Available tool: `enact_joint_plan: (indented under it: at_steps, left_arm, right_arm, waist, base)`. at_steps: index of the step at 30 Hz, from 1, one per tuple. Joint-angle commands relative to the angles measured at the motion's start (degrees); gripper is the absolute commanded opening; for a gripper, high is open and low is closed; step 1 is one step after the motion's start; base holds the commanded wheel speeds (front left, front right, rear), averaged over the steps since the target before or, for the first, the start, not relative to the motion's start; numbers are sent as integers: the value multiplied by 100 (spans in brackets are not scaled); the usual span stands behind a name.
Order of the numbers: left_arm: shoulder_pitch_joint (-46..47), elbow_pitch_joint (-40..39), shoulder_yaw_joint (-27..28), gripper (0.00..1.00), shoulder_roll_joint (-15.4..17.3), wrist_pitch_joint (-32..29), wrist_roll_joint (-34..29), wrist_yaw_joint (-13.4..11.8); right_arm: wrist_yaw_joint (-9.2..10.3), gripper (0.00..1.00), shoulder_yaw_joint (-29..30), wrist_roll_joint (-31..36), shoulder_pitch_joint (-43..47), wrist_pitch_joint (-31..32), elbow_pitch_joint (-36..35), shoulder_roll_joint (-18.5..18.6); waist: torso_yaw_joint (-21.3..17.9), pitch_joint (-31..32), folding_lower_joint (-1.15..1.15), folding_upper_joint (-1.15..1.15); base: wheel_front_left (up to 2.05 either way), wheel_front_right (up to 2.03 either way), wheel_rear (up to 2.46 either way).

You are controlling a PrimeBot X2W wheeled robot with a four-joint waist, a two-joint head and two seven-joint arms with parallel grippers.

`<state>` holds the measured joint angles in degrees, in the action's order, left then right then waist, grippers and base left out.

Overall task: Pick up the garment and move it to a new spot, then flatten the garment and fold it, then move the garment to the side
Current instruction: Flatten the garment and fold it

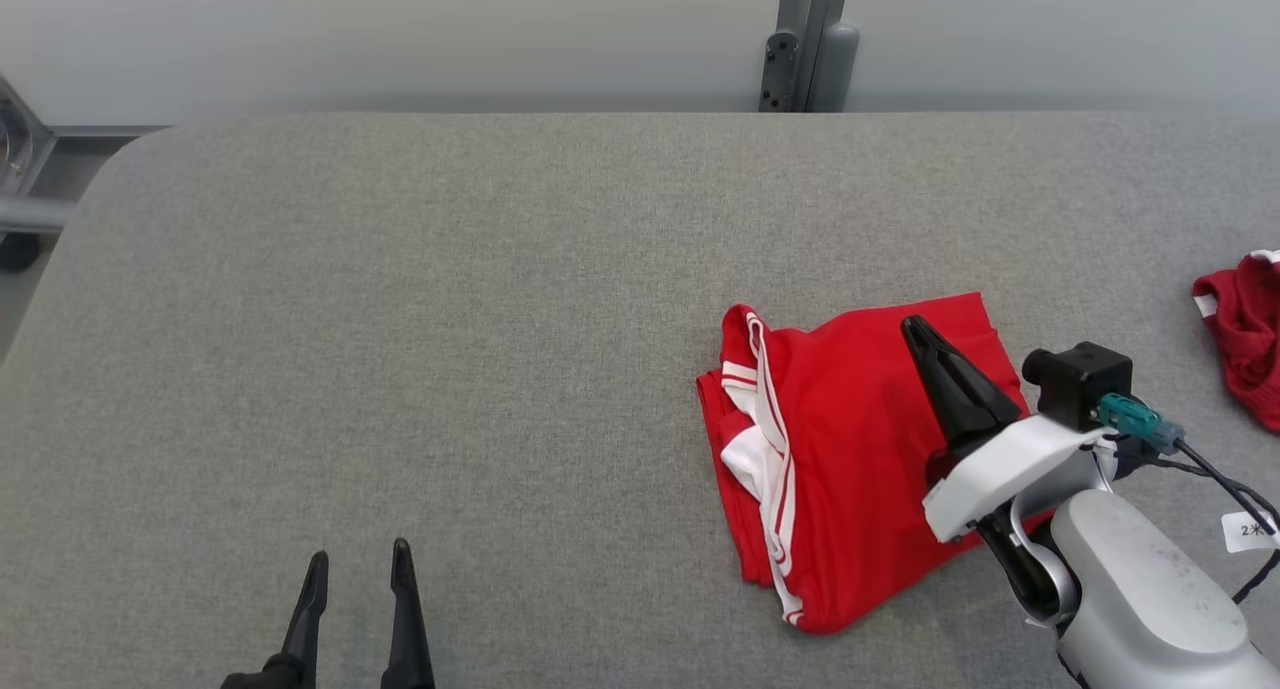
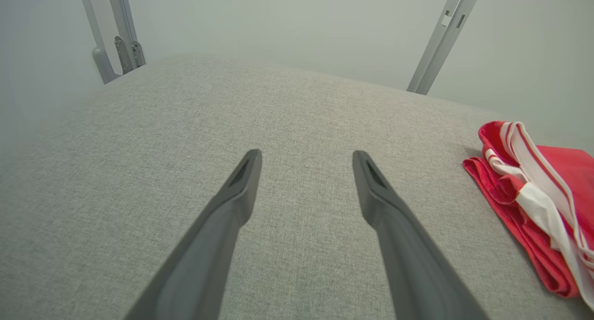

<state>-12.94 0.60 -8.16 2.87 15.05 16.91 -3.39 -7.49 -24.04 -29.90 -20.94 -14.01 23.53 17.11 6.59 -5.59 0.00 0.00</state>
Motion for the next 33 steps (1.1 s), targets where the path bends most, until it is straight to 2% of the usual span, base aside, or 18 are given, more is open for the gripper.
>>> enact_joint_plan:
  at_steps: [1,10,18,23,28,33]
  left_arm:
    - [167,-31,-19,100,8,15,-90,49]
    - [592,-27,-144,100,7,14,-97,49]
    - [676,-6,-221,100,7,15,-3,-24]
    - [725,-1,-286,100,7,14,82,-82]
    - [596,7,-234,100,8,14,118,-128]
    - [373,11,-34,100,8,14,56,-72]
  right_arm:
    - [-1,0,77,88,-107,33,19,-52]
    - [0,0,-34,411,-795,105,882,-473]
    - [-1,0,-456,323,-1104,-41,1525,-831]
    - [-1,0,-753,213,-1234,-69,1777,-895]
    - [-1,0,-982,112,-1338,-104,1886,-954]
    - [-1,0,-943,47,-1224,-117,1521,-922]
  waist:
    - [25,-287,0,0]
    - [391,-1005,0,0]
    - [666,-1111,0,0]
    - [770,-1099,0,0]
    - [696,-965,0,0]
    - [291,-596,0,0]
  base:
    - [0,0,0]
    - [0,0,0]
    - [0,0,0]
    - [0,0,0]
    - [0,0,0]
    - [0,0,0]
